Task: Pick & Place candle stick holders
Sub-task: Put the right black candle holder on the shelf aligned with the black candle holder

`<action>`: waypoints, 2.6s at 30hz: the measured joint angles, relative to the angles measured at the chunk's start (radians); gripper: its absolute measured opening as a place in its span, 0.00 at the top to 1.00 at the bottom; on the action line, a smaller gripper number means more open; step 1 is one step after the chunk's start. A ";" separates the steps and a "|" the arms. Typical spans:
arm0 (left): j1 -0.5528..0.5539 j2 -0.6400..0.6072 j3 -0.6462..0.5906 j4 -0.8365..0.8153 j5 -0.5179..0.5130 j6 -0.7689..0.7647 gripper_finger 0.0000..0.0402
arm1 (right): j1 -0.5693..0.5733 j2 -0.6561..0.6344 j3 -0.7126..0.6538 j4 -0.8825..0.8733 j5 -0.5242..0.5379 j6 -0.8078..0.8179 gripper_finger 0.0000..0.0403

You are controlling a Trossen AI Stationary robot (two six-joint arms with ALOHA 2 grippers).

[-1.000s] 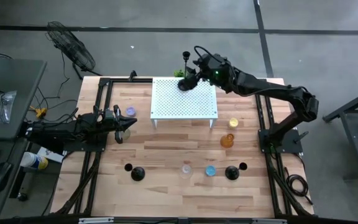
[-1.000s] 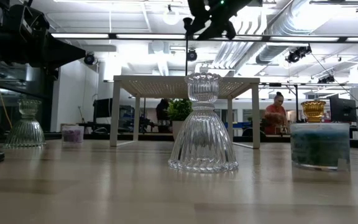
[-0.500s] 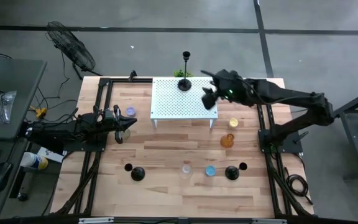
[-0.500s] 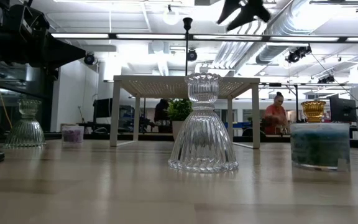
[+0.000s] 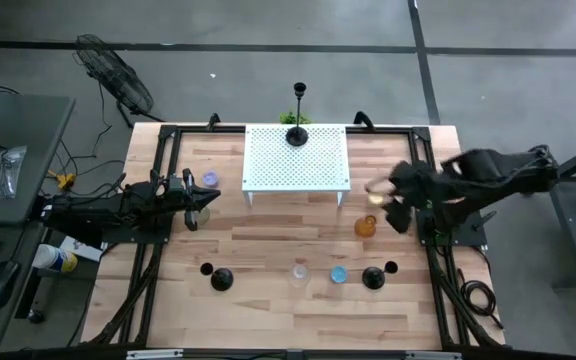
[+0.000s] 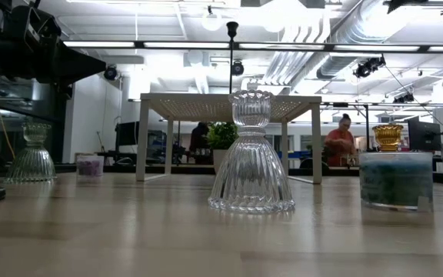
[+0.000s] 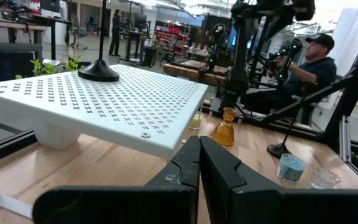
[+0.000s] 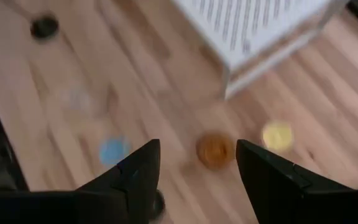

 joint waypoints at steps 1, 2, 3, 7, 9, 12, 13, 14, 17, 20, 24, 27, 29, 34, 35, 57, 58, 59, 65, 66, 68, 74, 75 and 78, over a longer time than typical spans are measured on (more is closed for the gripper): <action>0.000 0.000 0.000 0.000 0.000 0.000 0.99 | 0.049 -0.006 0.000 -0.042 0.001 0.043 0.49; 0.000 0.000 0.000 0.000 0.000 0.000 0.99 | 0.098 -0.009 0.000 -0.086 0.001 0.094 0.49; 0.000 0.000 0.000 0.000 0.000 0.000 0.99 | 0.146 -0.009 0.000 -0.129 0.000 0.152 0.49; 0.000 0.000 0.000 0.000 0.000 0.000 0.99 | 0.336 -0.023 -0.041 -0.146 -0.031 0.293 0.49; 0.000 0.000 0.000 0.000 0.000 0.000 0.99 | 0.414 -0.024 -0.073 -0.142 -0.038 0.366 0.49; 0.000 0.000 0.000 0.000 0.000 0.000 0.99 | 0.499 -0.024 -0.128 -0.134 -0.087 0.469 0.49; 0.000 0.000 0.000 0.000 0.000 0.000 0.99 | 0.522 -0.024 -0.146 -0.120 -0.097 0.496 0.49; 0.000 0.000 0.000 0.000 0.000 0.000 0.99 | 0.542 -0.024 -0.165 -0.097 -0.100 0.515 0.49; 0.000 0.000 0.000 0.000 0.000 0.000 0.99 | 0.598 -0.022 -0.222 -0.020 -0.087 0.531 0.49; 0.000 0.000 0.000 0.000 0.000 0.000 0.99 | 0.647 -0.015 -0.287 0.067 -0.081 0.531 0.49; 0.000 0.000 0.000 0.000 0.000 0.000 0.99 | 0.697 -0.002 -0.387 0.217 -0.100 0.534 0.49; 0.000 0.000 0.000 0.000 0.000 0.000 0.99 | 0.709 0.005 -0.459 0.335 -0.089 0.521 0.49; 0.000 0.000 0.000 0.000 0.000 0.000 0.99 | 0.709 0.010 -0.507 0.402 -0.057 0.495 0.49; 0.000 0.000 0.000 0.000 0.000 0.000 0.99 | 0.698 0.011 -0.599 0.524 0.033 0.444 0.49; 0.000 0.000 0.000 0.000 0.000 0.000 0.99 | 0.693 0.011 -0.609 0.548 0.041 0.424 0.49; 0.000 0.000 0.000 0.000 0.000 0.000 0.99 | 0.674 0.011 -0.659 0.705 0.267 0.212 0.53; 0.000 0.000 0.000 0.000 0.000 0.000 0.99 | 0.674 0.011 -0.659 0.705 0.267 0.212 0.55; 0.000 0.000 0.000 0.000 0.000 0.000 0.99 | 0.674 0.011 -0.659 0.705 0.266 0.212 0.56; 0.000 0.000 0.000 0.000 0.000 0.000 0.99 | 0.674 0.011 -0.659 0.705 0.265 0.211 0.68; 0.000 0.000 0.000 0.000 0.000 0.000 0.99 | 0.674 0.011 -0.659 0.705 0.265 0.211 0.70; 0.000 0.000 0.000 0.000 0.000 0.000 0.99 | 0.674 0.011 -0.659 0.705 0.265 0.211 0.73; 0.000 0.000 0.000 0.000 0.000 0.000 0.99 | 0.674 0.011 -0.659 0.705 0.265 0.211 0.79; 0.000 0.000 0.000 0.000 0.000 0.000 0.99 | 0.674 0.011 -0.659 0.705 0.265 0.210 0.80; 0.000 0.000 0.000 0.000 0.000 0.000 0.99 | 0.674 0.011 -0.659 0.705 0.265 0.210 0.82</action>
